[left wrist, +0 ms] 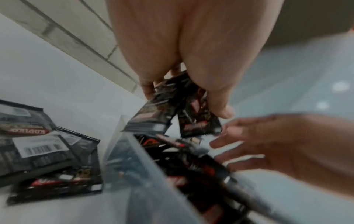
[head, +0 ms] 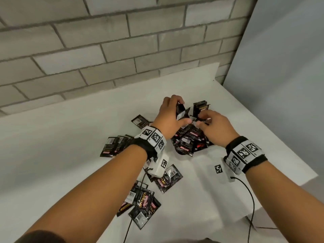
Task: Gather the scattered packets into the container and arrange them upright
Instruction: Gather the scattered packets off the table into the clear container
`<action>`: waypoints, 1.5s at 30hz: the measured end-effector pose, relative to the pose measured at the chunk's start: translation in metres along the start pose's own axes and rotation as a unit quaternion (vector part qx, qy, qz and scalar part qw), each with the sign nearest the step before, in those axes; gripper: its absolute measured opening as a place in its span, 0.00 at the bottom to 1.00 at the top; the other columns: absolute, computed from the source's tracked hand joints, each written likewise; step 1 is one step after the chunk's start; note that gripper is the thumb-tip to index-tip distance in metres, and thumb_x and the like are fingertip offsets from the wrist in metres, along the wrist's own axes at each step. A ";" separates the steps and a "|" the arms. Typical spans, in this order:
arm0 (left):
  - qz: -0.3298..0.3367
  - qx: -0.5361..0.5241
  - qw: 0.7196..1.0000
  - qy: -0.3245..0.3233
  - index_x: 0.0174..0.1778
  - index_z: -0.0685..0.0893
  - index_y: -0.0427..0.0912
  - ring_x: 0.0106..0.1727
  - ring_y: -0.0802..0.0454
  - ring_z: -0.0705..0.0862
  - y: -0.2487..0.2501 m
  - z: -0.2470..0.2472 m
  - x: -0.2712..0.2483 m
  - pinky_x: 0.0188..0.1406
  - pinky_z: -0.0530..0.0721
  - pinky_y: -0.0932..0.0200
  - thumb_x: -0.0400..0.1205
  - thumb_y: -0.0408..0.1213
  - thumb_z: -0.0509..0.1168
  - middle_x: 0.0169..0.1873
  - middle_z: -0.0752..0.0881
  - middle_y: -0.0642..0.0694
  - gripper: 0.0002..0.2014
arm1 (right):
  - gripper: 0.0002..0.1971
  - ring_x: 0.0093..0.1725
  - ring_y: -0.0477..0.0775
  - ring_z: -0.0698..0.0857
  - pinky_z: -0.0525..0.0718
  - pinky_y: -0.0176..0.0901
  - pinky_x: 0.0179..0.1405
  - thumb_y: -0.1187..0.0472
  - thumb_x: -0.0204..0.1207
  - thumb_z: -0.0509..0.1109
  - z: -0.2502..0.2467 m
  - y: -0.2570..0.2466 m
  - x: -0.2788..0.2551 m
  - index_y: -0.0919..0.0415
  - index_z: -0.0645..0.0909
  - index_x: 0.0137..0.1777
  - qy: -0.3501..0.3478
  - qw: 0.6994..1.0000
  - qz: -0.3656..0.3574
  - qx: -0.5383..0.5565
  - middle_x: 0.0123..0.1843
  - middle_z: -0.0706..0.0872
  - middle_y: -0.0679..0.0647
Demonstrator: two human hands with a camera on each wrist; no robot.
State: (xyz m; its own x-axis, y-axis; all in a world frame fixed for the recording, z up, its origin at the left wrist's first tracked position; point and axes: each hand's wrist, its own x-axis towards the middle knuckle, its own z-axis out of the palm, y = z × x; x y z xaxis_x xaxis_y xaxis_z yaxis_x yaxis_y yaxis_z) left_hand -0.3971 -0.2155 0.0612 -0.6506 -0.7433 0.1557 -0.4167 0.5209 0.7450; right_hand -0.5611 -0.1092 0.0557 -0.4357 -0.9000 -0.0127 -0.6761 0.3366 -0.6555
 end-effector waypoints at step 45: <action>-0.248 0.211 0.924 -0.201 0.76 0.63 0.71 0.65 0.42 0.69 -0.080 -0.045 -0.206 0.65 0.80 0.39 0.67 0.56 0.80 0.62 0.67 0.48 0.44 | 0.17 0.50 0.57 0.85 0.85 0.50 0.47 0.55 0.78 0.70 0.089 -0.074 -0.083 0.58 0.75 0.64 -0.317 0.888 -0.208 -0.262 0.54 0.84 0.56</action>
State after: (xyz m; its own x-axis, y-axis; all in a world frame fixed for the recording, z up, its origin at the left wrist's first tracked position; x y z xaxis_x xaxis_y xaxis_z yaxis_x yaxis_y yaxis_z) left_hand -0.2013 -0.1229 -0.0016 -0.4604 -0.7627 -0.4542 -0.8826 0.3382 0.3267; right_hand -0.4220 -0.0839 0.0375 0.2253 -0.8957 -0.3834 -0.9560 -0.1273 -0.2644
